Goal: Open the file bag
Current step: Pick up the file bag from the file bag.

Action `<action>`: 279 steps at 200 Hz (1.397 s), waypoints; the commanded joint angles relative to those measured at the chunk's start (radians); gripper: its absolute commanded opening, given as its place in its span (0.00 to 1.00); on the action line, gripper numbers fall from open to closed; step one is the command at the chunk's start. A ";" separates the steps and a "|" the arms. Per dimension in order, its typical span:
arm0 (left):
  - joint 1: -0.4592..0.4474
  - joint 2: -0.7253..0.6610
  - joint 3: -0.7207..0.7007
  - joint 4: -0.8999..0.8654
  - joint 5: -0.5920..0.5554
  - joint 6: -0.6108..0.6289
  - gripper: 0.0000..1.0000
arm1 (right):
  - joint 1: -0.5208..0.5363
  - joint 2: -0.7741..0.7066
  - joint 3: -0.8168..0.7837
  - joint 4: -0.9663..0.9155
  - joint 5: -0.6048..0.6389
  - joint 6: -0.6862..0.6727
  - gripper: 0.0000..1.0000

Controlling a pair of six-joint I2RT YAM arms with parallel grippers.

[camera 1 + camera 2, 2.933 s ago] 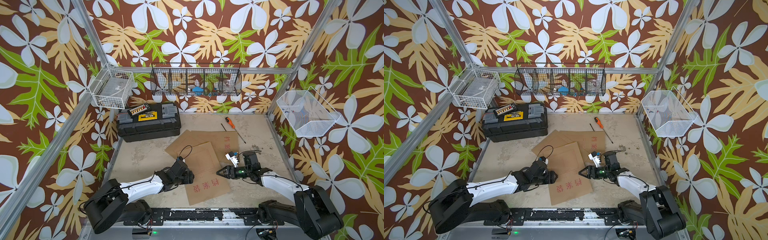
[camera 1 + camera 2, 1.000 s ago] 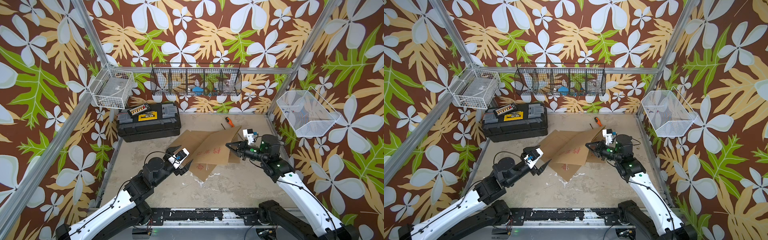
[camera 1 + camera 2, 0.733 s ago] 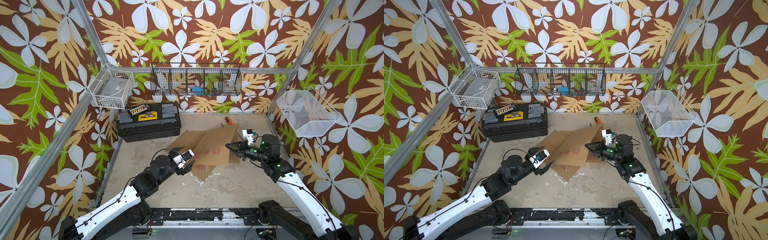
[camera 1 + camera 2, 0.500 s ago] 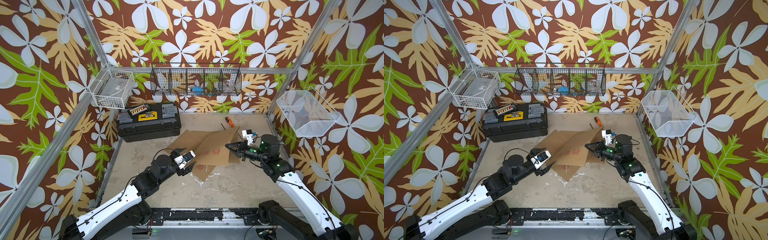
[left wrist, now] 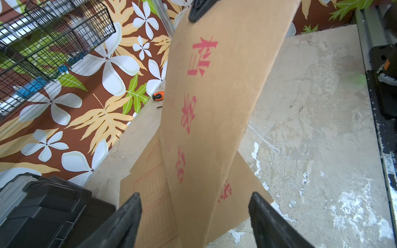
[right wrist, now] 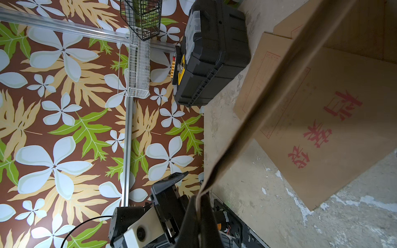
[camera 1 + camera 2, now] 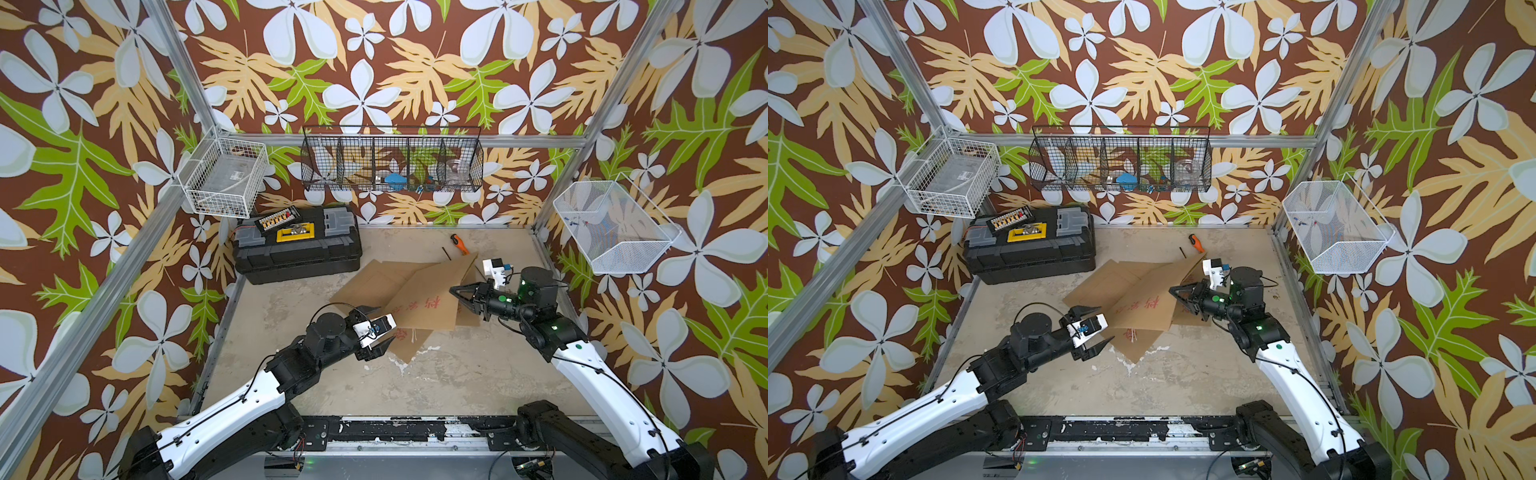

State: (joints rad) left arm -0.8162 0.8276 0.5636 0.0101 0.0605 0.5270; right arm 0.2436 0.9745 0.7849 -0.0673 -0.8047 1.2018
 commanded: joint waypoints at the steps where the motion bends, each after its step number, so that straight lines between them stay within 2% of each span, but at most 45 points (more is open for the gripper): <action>1: -0.003 0.020 0.009 0.032 -0.070 0.026 0.73 | 0.002 -0.008 0.005 0.040 -0.019 0.002 0.00; 37: -0.004 0.048 0.002 0.069 -0.107 0.038 0.60 | 0.002 -0.009 0.003 0.041 -0.033 0.012 0.00; 74: -0.004 0.044 0.007 0.071 -0.105 0.024 0.30 | 0.002 -0.028 -0.010 0.045 -0.024 0.020 0.00; 122: -0.005 0.001 0.011 0.060 -0.107 -0.008 0.05 | 0.002 -0.026 -0.011 0.057 -0.028 0.028 0.00; 133: -0.005 -0.012 0.009 0.057 -0.107 -0.019 0.00 | 0.002 -0.027 -0.004 0.055 -0.027 0.029 0.00; 145: -0.005 -0.028 0.010 0.053 -0.108 -0.033 0.00 | 0.002 -0.031 0.002 0.055 -0.029 0.027 0.03; 162: -0.005 -0.051 0.012 0.037 -0.108 -0.052 0.00 | 0.002 -0.041 0.012 0.055 -0.017 0.014 0.14; 172: -0.004 -0.064 0.020 0.021 -0.115 -0.072 0.00 | 0.002 -0.051 0.028 0.038 0.011 -0.014 0.28; 188: -0.004 -0.080 0.058 -0.027 -0.142 -0.137 0.00 | 0.002 -0.079 0.074 -0.024 0.087 -0.112 0.48; 203: -0.004 -0.091 0.107 -0.084 -0.176 -0.216 0.00 | 0.002 -0.116 0.129 -0.097 0.198 -0.232 0.61; 240: -0.005 -0.085 0.280 -0.299 -0.247 -0.400 0.00 | 0.002 -0.246 0.139 -0.111 0.500 -0.447 0.81; 257: -0.005 -0.063 0.359 -0.415 -0.272 -0.477 0.00 | 0.002 -0.269 0.139 -0.113 0.561 -0.560 0.90; 279: -0.005 -0.011 0.456 -0.560 -0.230 -0.525 0.00 | 0.002 -0.261 0.155 -0.149 0.588 -0.676 0.93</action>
State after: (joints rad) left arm -0.8200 0.7788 0.9447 -0.3580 -0.1780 0.1204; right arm 0.2440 0.7097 0.9279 -0.1764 -0.3302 0.7231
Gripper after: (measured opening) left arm 0.056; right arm 0.922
